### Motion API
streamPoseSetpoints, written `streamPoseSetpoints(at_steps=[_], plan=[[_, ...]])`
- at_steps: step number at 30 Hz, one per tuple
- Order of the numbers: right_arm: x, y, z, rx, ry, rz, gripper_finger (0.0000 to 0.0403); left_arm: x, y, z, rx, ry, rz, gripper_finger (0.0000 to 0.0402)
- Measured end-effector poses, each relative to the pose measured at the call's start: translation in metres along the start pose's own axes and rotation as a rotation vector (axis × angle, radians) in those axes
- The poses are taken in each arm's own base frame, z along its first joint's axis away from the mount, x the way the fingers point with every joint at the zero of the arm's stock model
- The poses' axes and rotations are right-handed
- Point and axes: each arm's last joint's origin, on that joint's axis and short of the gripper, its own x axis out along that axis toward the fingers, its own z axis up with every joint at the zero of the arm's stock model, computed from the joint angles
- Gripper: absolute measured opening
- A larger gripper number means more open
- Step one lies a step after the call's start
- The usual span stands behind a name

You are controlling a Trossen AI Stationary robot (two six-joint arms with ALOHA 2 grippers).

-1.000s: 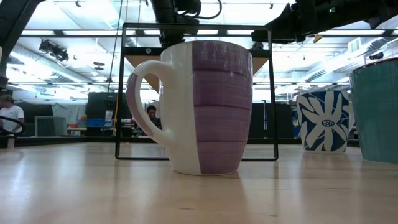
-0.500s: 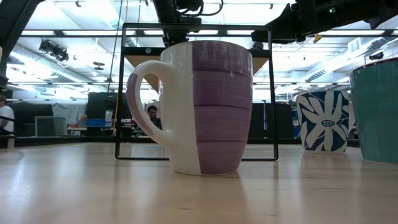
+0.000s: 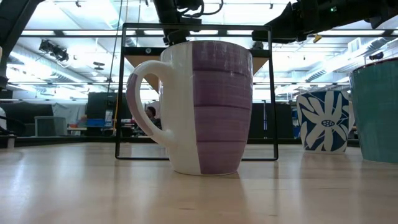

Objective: Place coffee mugs
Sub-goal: Put the blue mug on the shelf, then put the dark blue mug on the shelf

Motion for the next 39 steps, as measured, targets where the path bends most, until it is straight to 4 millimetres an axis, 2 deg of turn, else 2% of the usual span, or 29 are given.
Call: streamPoseSetpoints(at_steps=[14, 22, 30, 34, 39], plan=[[-0.001, 0.001, 0.001, 0.003, -0.008, 0.003, 0.0254, 0.001, 0.003, -0.001, 0.013, 0.001, 0.011, 0.0132], [0.000, 0.000, 0.001, 0.008, -0.009, 0.000, 0.0254, -0.010, -0.009, 0.001, 0.065, -0.012, 0.010, 0.0132], [0.000, 0.000, 0.002, 0.022, -0.013, -0.005, 0.0254, -0.039, -0.021, 0.000, 0.147, -0.044, 0.063, 0.0132], [0.000, 0.000, 0.002, 0.024, -0.015, -0.009, 0.0254, -0.063, -0.029, -0.004, 0.159, -0.092, 0.059, 0.0132], [0.000, 0.000, 0.002, 0.023, -0.015, -0.010, 0.0254, -0.090, -0.048, -0.014, 0.103, -0.111, -0.082, 0.0132]])
